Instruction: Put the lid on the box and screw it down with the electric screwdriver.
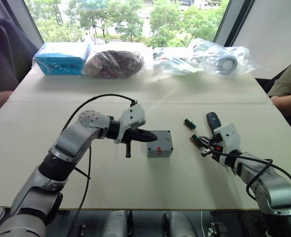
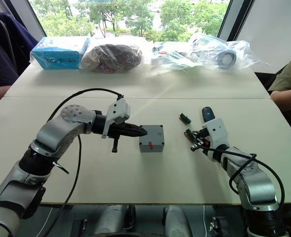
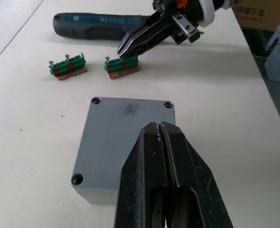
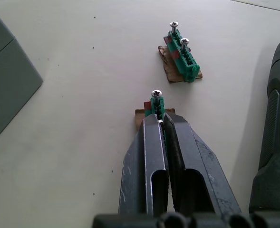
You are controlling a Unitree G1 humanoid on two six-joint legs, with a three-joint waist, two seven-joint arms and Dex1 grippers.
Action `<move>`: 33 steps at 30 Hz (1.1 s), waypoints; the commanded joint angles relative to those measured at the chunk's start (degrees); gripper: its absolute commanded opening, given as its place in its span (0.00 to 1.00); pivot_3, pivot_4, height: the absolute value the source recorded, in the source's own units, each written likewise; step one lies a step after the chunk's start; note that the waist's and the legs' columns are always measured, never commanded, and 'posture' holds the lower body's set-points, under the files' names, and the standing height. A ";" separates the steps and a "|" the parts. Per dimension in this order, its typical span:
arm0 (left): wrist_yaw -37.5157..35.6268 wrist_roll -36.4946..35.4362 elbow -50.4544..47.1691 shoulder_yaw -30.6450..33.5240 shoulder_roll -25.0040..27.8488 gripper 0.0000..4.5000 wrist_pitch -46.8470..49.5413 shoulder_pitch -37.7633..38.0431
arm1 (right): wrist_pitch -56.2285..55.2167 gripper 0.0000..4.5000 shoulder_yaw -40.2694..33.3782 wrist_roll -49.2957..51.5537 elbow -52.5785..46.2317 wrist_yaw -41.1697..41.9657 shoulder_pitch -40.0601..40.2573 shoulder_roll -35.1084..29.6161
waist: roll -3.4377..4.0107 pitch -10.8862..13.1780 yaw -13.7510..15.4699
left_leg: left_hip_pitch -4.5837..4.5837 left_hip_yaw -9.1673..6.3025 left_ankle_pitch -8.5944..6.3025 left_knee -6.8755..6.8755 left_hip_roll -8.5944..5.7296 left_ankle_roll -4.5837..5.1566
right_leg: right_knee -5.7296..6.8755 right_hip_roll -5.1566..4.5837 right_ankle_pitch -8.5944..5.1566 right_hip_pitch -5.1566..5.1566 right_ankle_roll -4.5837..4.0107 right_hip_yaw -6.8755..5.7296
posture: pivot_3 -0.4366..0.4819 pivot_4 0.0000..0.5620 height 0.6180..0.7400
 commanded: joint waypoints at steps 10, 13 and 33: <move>0.62 -1.46 4.34 7.31 0.62 0.00 -0.42 -1.85 | 2.14 0.02 -4.69 5.00 -8.29 0.14 -1.85 -0.24 | 0.01 0.01 0.04 | -0.01 0.00 0.00 0.00 0.01 0.00 | 0.01 0.00 0.00 -0.01 0.00 0.00 | 0.48 0.27 1.00; 0.83 -2.27 3.94 8.56 1.31 0.00 0.96 -1.58 | 2.98 0.02 -4.80 6.75 -10.34 0.06 -3.40 0.12 | 0.00 0.01 -0.04 | -0.01 0.00 0.00 0.00 0.01 0.00 | 0.01 -0.01 0.00 -0.01 0.00 0.00 | 0.48 0.27 1.00; 6.16 -5.15 -6.70 11.30 4.99 0.00 9.03 6.63 | -1.19 0.02 8.62 5.23 -8.10 2.23 -10.22 1.95 | 0.00 0.05 -0.12 | -0.04 0.00 0.00 0.03 0.01 0.00 | 0.04 -0.03 0.00 -0.05 0.00 0.00 | 0.48 0.27 1.00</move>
